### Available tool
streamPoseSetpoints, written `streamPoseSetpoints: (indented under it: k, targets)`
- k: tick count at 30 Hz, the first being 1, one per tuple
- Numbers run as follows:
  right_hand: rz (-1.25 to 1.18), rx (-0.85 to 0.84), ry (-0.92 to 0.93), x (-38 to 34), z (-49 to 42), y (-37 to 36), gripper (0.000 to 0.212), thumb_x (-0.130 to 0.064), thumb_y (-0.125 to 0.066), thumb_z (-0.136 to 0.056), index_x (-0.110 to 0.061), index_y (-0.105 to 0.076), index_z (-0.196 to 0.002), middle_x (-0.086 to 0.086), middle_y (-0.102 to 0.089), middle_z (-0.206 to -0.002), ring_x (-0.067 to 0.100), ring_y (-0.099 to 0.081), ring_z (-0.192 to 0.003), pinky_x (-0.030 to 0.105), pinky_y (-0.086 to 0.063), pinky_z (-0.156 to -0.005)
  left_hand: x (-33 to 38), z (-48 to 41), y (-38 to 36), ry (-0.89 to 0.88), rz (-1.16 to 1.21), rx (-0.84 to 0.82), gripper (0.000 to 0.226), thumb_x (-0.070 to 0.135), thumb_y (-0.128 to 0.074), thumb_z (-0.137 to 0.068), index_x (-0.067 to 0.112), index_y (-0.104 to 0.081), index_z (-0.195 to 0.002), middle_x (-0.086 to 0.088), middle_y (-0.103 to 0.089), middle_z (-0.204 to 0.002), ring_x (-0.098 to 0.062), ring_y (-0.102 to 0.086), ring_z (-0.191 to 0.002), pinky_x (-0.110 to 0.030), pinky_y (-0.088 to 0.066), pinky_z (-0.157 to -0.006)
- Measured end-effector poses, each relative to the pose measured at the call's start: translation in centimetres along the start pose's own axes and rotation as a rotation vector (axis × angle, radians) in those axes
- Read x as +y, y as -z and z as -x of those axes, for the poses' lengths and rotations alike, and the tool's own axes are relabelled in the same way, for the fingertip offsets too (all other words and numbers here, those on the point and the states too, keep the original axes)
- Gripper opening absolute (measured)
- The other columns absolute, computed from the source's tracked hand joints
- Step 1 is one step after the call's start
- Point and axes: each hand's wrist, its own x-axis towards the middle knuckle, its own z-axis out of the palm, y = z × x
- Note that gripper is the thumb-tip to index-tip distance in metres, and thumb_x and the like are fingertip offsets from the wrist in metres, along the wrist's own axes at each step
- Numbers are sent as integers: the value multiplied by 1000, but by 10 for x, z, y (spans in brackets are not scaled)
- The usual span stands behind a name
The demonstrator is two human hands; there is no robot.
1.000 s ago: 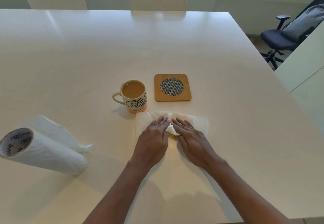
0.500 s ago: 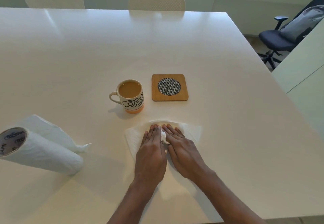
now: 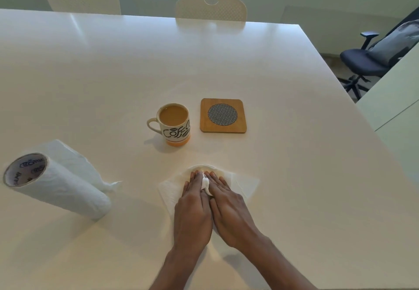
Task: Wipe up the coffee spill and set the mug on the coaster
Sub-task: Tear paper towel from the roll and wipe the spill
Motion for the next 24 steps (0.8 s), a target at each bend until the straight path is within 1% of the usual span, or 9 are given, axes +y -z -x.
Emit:
streamPoseSetpoints:
  k: [1, 3, 5, 9, 12, 15, 20, 22, 24]
  targets:
    - [-19, 5, -8, -2, 2, -2, 56, -9, -41, -111, -11, -33, -166, 2, -30, -174, -1, -15, -159, 19, -8, -132, 2, 2, 0, 22, 58, 9, 51, 12, -38, -112, 24, -44, -161, 4, -51, -163, -6, -43, -152, -27, -30, -128]
    - [-75, -3, -46, -8, 5, -8, 55, -8, -39, -113, -13, -31, -167, 0, -28, -176, 4, -17, -163, 25, -10, -134, 5, 6, 1, 74, 182, 27, 50, 12, -38, -112, 29, -47, -159, 9, -60, -153, 5, -54, -138, -15, -37, -119]
    - [-339, -21, -146, -19, 8, -9, 53, -8, -37, -115, -18, -33, -167, 0, -34, -175, 11, -26, -163, 36, -18, -135, 8, 11, 1, 128, 328, 45, 49, 13, -38, -113, 33, -52, -156, 19, -64, -144, 15, -56, -129, -9, -39, -113]
    - [-483, -1, -202, -27, 16, -14, 59, -8, -35, -113, -31, -29, -168, -12, -35, -173, -4, -30, -157, 37, -24, -134, 15, 21, -2, 260, 727, 47, 46, 15, -35, -115, 32, -59, -149, 13, -63, -150, 0, -55, -141, -34, -37, -126]
    - [-592, 2, -243, -30, 18, -11, 59, -19, -39, -112, -37, -29, -167, -18, -41, -169, -13, -37, -149, 31, -29, -131, 20, 21, -7, 371, 1147, -14, 43, 23, -35, -113, 21, -64, -146, -2, -69, -145, -14, -60, -140, -39, -38, -124]
    - [-516, 101, -250, -28, 15, -4, 57, -28, -54, -108, -36, -39, -163, -12, -63, -152, -3, -57, -138, 32, -46, -120, 25, 17, -8, 451, 1407, -79, 46, 35, -38, -111, 16, -68, -142, -8, -71, -141, -19, -65, -134, -35, -49, -113]
    - [-490, 358, -345, -14, -2, 17, 37, -5, -68, -98, -23, -69, -131, -1, -80, -109, 17, -76, -103, 49, -62, -95, 38, -12, -7, 456, 1368, -171, 54, 36, -32, -113, 4, -53, -151, -16, -64, -149, -25, -59, -141, -38, -43, -120]
    - [-565, 432, -402, -4, -12, 31, 29, 3, -66, -98, -14, -75, -118, 9, -81, -104, 32, -78, -100, 54, -63, -92, 41, -26, 0, 359, 1227, -144, 44, 23, -40, -113, 1, -54, -148, -18, -65, -146, -22, -64, -136, -35, -49, -115]
    - [-712, 457, -453, 6, -20, 47, 24, 4, -66, -99, -12, -77, -113, 13, -82, -102, 37, -79, -97, 45, -68, -84, 44, -35, 12, 176, 1035, -90, 34, 10, -46, -111, 7, -61, -141, -10, -72, -137, -18, -71, -127, -31, -57, -105]
